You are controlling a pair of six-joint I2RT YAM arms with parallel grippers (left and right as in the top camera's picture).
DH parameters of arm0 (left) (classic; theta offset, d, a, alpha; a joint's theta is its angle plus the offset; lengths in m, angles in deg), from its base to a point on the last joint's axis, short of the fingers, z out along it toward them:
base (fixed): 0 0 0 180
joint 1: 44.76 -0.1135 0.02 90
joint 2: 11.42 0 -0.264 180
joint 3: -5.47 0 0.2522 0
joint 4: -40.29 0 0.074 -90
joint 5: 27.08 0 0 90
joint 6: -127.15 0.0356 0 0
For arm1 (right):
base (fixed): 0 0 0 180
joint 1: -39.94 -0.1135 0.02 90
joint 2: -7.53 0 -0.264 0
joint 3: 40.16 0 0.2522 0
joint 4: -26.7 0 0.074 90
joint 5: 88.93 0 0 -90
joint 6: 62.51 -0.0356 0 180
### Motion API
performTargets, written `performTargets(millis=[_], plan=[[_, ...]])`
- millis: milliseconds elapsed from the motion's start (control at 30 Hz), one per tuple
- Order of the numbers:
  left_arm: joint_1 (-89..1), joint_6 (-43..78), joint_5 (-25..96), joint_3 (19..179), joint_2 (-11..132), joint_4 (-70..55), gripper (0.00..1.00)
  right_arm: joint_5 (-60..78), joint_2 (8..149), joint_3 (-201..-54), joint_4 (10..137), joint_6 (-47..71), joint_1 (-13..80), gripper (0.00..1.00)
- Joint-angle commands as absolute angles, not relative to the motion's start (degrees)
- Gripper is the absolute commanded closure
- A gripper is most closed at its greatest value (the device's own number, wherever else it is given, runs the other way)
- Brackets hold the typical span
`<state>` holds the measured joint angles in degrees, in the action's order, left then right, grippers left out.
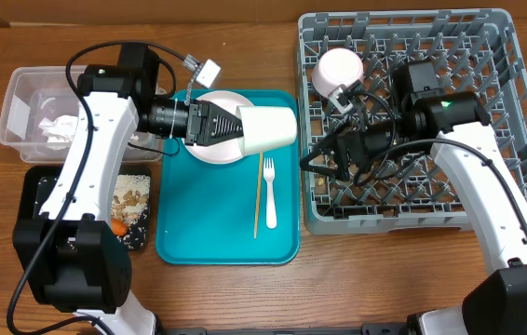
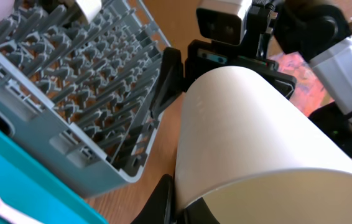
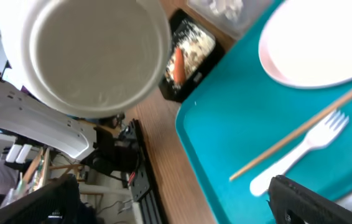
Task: Sort waste into correct bins and load items into the dishwasher
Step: 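Lift the white cup sideways toward the right gripper over the rack edge, then grasp the white cup with the right gripper from the left gripper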
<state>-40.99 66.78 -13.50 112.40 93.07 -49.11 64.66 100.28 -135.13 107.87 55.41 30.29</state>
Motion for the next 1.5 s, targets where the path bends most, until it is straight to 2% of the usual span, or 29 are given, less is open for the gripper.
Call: performTargets(millis=[0, 300, 700, 967, 1333, 1467], plan=[[-40.6, 69.4, -16.6, 113.4, 92.7, -49.3, 0.96, 70.5, 98.9, -135.3, 105.4, 58.4, 30.3, 0.00], [-40.6, 69.4, -16.6, 113.4, 92.7, -49.5, 0.96, 81.3, 98.9, -135.3, 96.4, 58.4, 30.3, 0.00], [-38.7, 71.5, -16.6, 113.4, 92.7, -49.5, 0.96, 80.2, 98.9, -135.3, 88.0, 58.4, 25.4, 0.00], [-38.7, 71.5, -16.6, 113.4, 92.7, -49.7, 0.96, 77.6, 99.0, -135.3, 86.8, 58.4, 23.0, 0.01], [-38.7, 71.5, -16.5, 113.4, 92.7, -49.7, 0.96, 75.7, 99.0, -135.3, 87.2, 57.5, 23.2, 0.05], [-38.7, 71.5, -16.1, 113.4, 92.7, -49.7, 0.96, 76.0, 99.0, -135.3, 85.4, 57.5, 23.2, 0.14]])
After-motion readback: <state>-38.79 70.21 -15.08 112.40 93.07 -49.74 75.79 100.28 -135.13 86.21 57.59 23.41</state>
